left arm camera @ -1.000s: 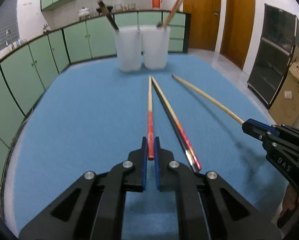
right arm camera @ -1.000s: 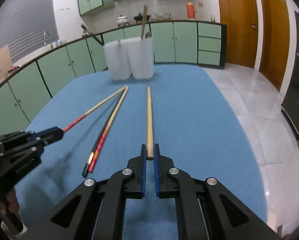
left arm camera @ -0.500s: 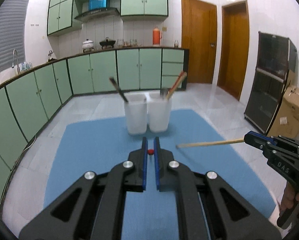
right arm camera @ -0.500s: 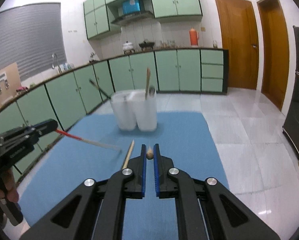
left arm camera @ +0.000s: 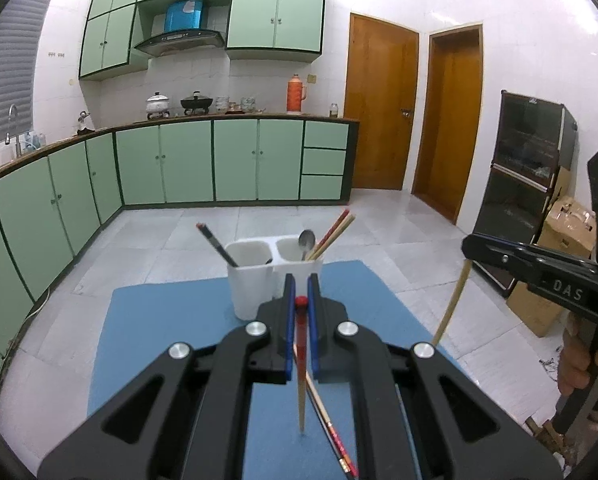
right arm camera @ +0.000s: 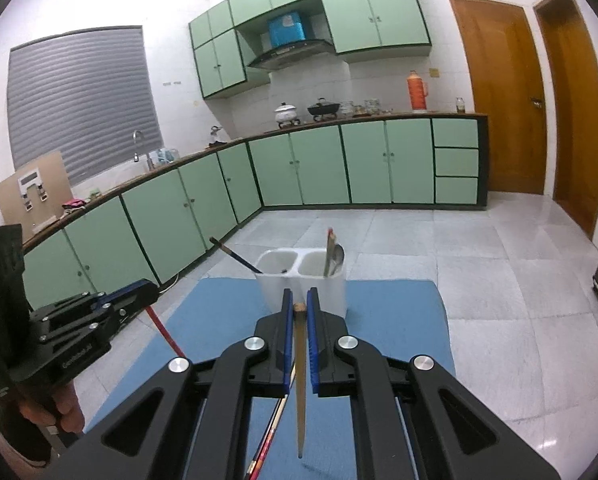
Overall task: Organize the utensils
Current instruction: 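Lift both chopsticks and carry them to the white holder, then lower both chopsticks into the holder compartments and open both grippers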
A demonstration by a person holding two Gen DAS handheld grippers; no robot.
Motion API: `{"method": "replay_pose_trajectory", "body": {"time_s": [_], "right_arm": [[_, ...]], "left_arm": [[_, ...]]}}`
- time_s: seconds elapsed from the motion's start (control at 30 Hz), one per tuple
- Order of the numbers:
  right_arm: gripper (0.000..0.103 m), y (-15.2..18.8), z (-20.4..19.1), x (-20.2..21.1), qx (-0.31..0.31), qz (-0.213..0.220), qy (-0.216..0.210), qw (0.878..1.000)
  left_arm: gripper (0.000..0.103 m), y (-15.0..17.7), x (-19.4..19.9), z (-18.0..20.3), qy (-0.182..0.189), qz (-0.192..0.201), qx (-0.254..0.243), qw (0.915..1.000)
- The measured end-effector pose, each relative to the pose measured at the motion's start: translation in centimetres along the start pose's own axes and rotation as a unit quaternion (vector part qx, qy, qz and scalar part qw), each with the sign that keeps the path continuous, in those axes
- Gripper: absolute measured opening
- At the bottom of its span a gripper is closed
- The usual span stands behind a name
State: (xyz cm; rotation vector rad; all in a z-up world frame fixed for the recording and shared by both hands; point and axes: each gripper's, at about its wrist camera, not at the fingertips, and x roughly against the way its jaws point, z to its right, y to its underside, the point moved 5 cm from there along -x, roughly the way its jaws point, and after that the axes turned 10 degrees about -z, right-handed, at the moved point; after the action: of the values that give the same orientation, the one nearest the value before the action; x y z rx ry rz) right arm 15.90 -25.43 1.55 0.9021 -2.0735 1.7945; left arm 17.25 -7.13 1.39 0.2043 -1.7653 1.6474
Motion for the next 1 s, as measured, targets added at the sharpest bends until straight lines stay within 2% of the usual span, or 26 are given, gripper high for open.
{"method": "replay_pose_trajectory", "body": {"time_s": [0.17,0.53,0.77,1.0], "right_arm": [[0.007,-2.4,-0.4,0.0,0.011,0.015,-0.014,1.0],[0.007,-11.3,-0.9,-0.8,0.025,0.078,-0.018,0.996],[0.007,-16.3,-0.9,-2.3,0.031,0.124,0.012,0.992],[0.007,-18.0,0.3,-6.7,0.024,0.14,0.034,0.989]], "left_arm": [[0.005,-2.0,0.2,-0.7,-0.005,0.019,-0.003,0.9998],[0.005,-10.4,0.1,-1.8,-0.025,0.096,-0.005,0.995],[0.005,-15.6,-0.8,-2.6,-0.035,0.143,0.004,0.9891],[0.005,-17.8,-4.6,-3.6,-0.059,0.16,0.003,0.9854]]}}
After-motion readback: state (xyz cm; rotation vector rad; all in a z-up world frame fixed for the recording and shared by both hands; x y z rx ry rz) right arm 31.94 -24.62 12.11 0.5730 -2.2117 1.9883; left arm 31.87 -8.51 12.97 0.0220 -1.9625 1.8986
